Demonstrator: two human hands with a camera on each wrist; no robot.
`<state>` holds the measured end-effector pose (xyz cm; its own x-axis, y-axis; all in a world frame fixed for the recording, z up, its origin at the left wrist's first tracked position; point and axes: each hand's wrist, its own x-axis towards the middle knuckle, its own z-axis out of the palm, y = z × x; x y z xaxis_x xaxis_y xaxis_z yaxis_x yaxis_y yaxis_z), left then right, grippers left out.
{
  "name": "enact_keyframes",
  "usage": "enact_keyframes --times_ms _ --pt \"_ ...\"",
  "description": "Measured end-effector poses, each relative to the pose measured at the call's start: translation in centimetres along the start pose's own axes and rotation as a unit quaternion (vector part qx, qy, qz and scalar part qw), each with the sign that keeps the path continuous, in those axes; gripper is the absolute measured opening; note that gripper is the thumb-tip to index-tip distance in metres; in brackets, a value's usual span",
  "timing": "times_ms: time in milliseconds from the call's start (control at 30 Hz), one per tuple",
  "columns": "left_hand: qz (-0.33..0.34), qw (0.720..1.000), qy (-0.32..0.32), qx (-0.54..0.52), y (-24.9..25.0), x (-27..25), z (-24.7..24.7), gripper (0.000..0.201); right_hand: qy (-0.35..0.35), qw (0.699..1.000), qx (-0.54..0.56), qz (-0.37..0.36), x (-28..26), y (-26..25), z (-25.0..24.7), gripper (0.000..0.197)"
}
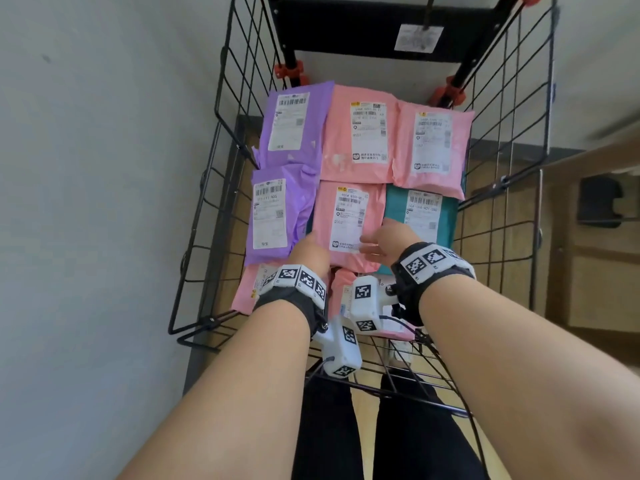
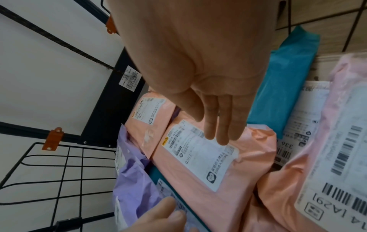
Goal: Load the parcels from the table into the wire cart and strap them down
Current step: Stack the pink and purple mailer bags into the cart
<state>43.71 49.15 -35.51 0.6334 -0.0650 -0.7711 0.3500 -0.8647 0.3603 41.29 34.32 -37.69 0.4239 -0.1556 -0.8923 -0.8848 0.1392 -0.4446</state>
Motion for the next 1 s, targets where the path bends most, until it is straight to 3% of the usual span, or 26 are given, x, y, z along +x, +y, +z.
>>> enact_keyframes --times_ms 100,233,367,733,900,1000 --pt "0.009 1.000 -0.002 -0.008 0.7 -0.8 -0.3 0.026 0.007 1.000 -0.010 -0.015 -1.3 -0.5 -1.1 0.040" --pt "0.025 0.998 0.008 -0.049 2.7 -3.3 -0.2 0.045 0.011 1.000 -0.010 -0.021 -3.8 -0.9 -3.2 0.044" --pt "0.025 0.996 0.033 -0.080 5.2 -6.9 0.1 0.055 -0.005 1.000 -0.012 -0.008 -7.5 -2.2 -5.4 0.033" --pt "0.137 0.983 0.059 -0.109 15.3 -16.8 4.2 0.051 0.052 0.997 0.001 -0.062 -18.7 -3.3 -17.0 0.018" --pt "0.195 0.973 0.051 -0.114 19.5 -19.5 6.0 0.046 0.082 0.988 0.116 -0.069 -21.5 -1.0 -23.1 0.028" --pt "0.229 0.970 0.030 -0.077 21.4 -20.4 8.0 0.043 0.129 0.983 0.111 -0.071 -23.4 1.6 -25.9 0.028"
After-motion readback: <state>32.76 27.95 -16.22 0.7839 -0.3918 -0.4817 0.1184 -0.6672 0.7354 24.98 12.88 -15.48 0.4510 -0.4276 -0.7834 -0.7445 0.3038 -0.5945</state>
